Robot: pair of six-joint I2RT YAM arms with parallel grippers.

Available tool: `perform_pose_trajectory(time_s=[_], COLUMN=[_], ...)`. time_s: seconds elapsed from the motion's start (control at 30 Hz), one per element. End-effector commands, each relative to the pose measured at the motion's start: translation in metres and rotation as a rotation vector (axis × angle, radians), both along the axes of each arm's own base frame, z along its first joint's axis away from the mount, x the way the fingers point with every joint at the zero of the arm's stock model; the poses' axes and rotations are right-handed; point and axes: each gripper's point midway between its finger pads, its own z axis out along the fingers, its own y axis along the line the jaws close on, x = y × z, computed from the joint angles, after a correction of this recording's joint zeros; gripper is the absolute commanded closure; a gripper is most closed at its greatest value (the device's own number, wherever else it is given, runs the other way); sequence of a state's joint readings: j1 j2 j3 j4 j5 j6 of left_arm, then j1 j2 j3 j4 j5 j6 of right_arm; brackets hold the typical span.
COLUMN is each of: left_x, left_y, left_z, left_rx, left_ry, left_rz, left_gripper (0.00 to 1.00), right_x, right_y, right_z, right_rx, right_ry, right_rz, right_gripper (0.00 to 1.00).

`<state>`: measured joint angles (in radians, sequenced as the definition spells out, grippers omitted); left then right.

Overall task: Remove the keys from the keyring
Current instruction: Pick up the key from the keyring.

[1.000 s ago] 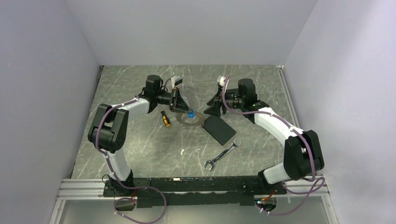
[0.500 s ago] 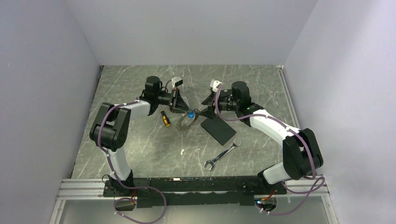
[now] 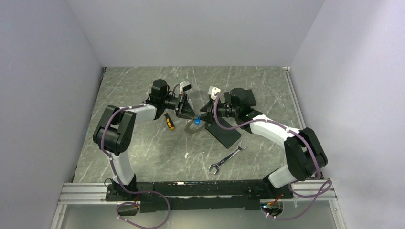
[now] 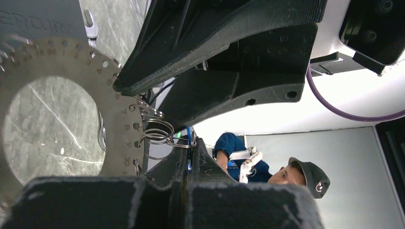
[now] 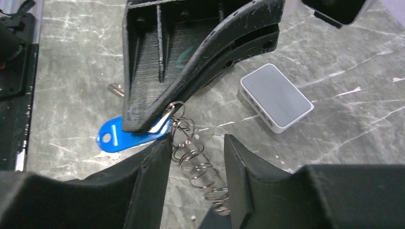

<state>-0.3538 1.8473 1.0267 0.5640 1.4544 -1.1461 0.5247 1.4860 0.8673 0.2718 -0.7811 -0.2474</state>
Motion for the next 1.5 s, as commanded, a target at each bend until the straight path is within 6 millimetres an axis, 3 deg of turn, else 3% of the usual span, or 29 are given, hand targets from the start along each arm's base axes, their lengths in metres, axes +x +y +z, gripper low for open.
perform_pose_trajectory(time_s=[0.0, 0.07, 0.27, 0.63, 1.47], left_x=[-0.013, -0.012, -0.01, 0.014, 0.018], left_y=[0.002, 0.002, 0.007, 0.033, 0.036], left_z=[0.014, 0.016, 0.025, 0.025, 0.003], left_rx=[-0.038, -0.042, -0.051, -0.025, 0.008], left_ry=[-0.074, -0.08, -0.107, -0.115, -0.068], left_rz=[-0.062, -0.067, -0.064, 0.062, 0.095], left_gripper=[1.0, 1.0, 1.0, 1.0, 1.0], right_x=[0.01, 0.008, 0.001, -0.005, -0.001], right_y=[0.006, 0.006, 0.004, 0.0, -0.005], right_z=[0.017, 0.016, 0.013, 0.01, 0.024], right_rx=[0.057, 0.055, 0.039, 0.02, 0.07], right_ry=[-0.088, -0.092, -0.105, -0.109, -0.101], right_rz=[-0.011, -0.002, 0.032, 0.041, 0.015], right_gripper=[0.6, 0.73, 1.0, 1.0, 1.0])
